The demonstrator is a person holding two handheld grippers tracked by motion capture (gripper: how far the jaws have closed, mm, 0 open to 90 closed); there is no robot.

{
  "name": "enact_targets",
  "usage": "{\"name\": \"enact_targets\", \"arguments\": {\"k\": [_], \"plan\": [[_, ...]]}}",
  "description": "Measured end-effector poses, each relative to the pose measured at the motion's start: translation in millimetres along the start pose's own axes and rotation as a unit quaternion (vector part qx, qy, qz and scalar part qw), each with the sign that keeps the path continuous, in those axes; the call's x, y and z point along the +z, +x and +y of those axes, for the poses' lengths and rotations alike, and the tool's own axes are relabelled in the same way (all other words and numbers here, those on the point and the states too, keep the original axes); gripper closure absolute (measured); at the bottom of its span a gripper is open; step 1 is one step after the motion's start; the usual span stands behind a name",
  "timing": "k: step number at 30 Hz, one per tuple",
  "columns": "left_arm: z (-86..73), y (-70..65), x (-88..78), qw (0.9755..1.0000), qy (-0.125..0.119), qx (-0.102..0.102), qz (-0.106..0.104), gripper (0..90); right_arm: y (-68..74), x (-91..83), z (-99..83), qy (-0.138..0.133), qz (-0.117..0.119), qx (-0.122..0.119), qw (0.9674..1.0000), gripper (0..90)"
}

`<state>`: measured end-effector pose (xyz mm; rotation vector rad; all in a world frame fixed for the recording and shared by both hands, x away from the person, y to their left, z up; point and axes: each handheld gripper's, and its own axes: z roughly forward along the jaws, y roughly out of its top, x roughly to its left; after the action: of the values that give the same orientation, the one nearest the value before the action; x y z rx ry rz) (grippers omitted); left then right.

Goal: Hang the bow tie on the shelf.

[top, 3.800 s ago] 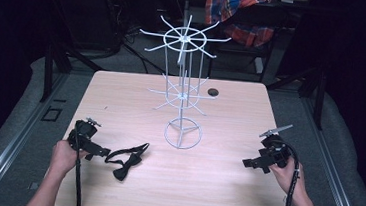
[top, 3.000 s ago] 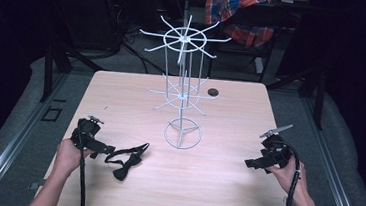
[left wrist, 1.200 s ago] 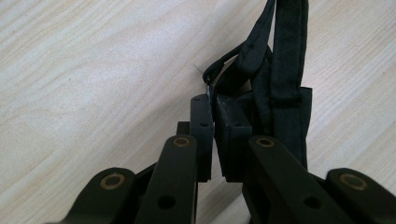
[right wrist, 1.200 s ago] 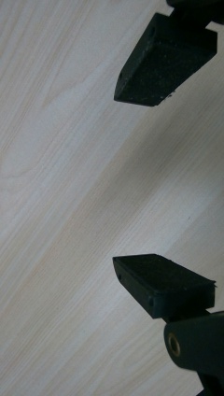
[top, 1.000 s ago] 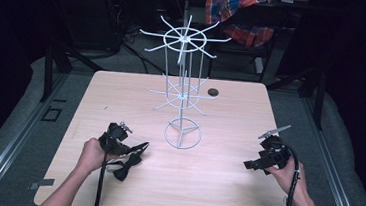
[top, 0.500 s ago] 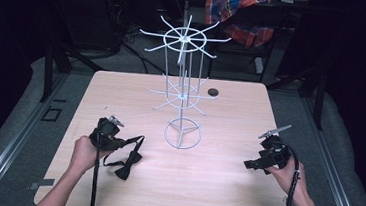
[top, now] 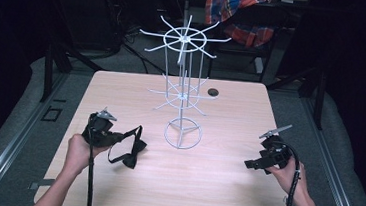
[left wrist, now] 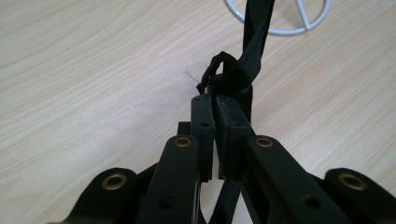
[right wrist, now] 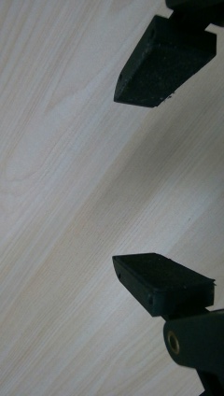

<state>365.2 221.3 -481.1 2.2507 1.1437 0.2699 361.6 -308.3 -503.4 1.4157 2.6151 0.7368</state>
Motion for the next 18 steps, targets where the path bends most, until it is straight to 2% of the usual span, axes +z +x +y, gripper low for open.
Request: {"name": "enact_targets", "arguments": {"k": [8,13,18], "plan": [[3.8,-1.5,-6.3,0.9997,-0.019,-0.008,-0.009,86.2,-1.6,1.0,0.2,0.008,-0.001,0.002,1.0,17.6],[5.7,0.6,-13.4,0.9991,-0.033,-0.022,-0.015,86.3,-1.6,0.7,0.4,0.015,-0.002,-0.002,0.9999,17.9],[6.5,3.1,-19.0,0.9986,-0.042,-0.029,-0.015,86.3,-1.7,0.8,0.1,0.01,-0.004,-0.002,0.9999,17.8]]}}
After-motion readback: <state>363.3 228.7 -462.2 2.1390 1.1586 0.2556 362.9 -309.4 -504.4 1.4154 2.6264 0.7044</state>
